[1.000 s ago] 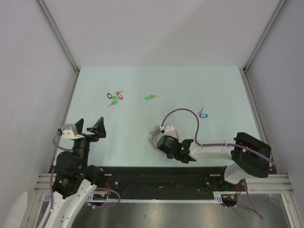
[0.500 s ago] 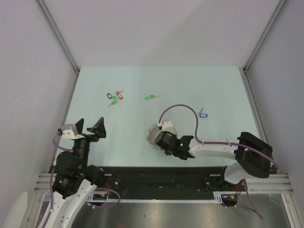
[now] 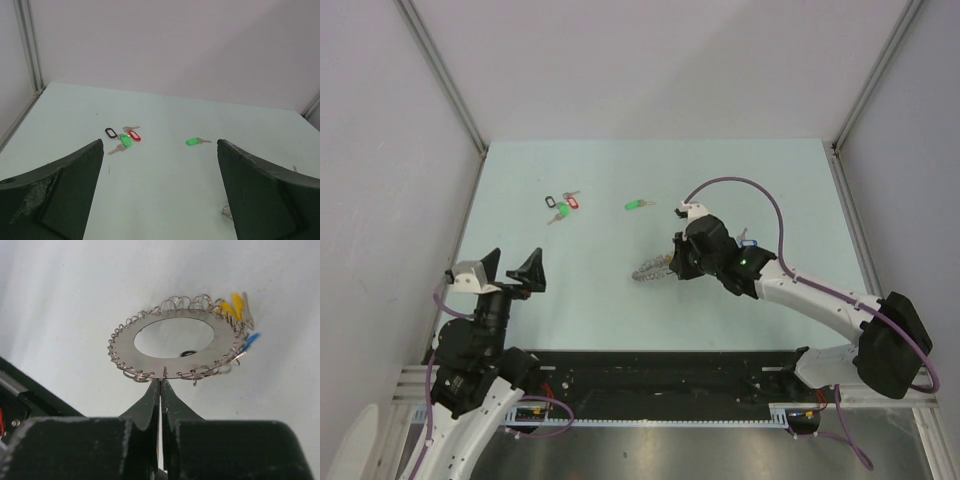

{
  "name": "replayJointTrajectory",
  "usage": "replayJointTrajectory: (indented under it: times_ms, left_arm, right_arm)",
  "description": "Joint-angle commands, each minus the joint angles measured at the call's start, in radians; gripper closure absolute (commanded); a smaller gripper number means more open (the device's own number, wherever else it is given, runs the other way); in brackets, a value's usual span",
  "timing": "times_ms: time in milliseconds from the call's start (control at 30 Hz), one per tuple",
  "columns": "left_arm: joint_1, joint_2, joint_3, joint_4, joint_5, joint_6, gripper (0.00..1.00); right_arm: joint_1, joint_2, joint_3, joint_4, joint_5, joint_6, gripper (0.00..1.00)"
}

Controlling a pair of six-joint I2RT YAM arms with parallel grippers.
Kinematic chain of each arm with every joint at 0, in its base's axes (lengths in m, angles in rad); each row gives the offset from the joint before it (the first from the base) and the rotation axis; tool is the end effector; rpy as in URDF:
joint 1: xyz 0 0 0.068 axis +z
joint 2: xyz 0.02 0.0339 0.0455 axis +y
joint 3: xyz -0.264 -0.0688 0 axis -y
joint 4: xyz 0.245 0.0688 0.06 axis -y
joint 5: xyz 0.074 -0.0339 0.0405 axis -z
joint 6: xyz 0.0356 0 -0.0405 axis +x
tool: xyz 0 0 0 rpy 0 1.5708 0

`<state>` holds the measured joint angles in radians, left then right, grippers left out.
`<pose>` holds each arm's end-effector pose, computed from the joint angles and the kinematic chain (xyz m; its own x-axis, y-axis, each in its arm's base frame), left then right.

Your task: Put the keys on the keyring

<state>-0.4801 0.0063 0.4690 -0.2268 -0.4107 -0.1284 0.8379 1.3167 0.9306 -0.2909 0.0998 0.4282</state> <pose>0.0528 -0.0115 0.3031 0.1955 -0.2341 -0.9524 0.1050 0.9705 -0.2170 0.1956 0.2120 0.2638 -0.6668 -0.1232 -0.7350 -0.4515 0.8514 0.2669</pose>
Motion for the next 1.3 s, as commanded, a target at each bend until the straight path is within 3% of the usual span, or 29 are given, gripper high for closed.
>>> replayJointTrajectory:
  times_ms: [0,167,367,667,933,1133,1267]
  left_arm:
    - [-0.002,0.018,0.002,0.026,0.122,0.041,0.00]
    - [-0.003,0.133,0.011,0.052,0.446,0.087,0.00]
    - [-0.003,0.388,0.091,0.063,0.715,0.114,0.00]
    - [-0.003,0.711,0.287,0.041,0.828,0.161,0.00]
    - [-0.003,0.808,0.295,0.158,0.938,0.190,0.02]
    - [-0.005,0.883,0.290,0.254,1.020,0.204,0.12]
    - [-0.003,0.928,0.287,0.300,1.099,0.243,0.10]
  right_arm:
    - [-0.028,0.003,0.036,0.045,-0.181,-0.037,1.00]
    - [-0.031,-0.011,0.043,0.049,-0.290,-0.137,1.00]
    - [-0.075,-0.050,0.096,0.002,-0.447,-0.369,1.00]
    - [-0.143,-0.057,0.174,0.032,-0.623,-0.690,1.00]
    - [-0.160,-0.014,0.172,0.099,-0.759,-0.838,1.00]
    - [-0.146,-0.034,0.076,0.288,-0.828,-0.899,1.00]
    - [-0.161,-0.062,-0.018,0.499,-0.894,-0.893,1.00]
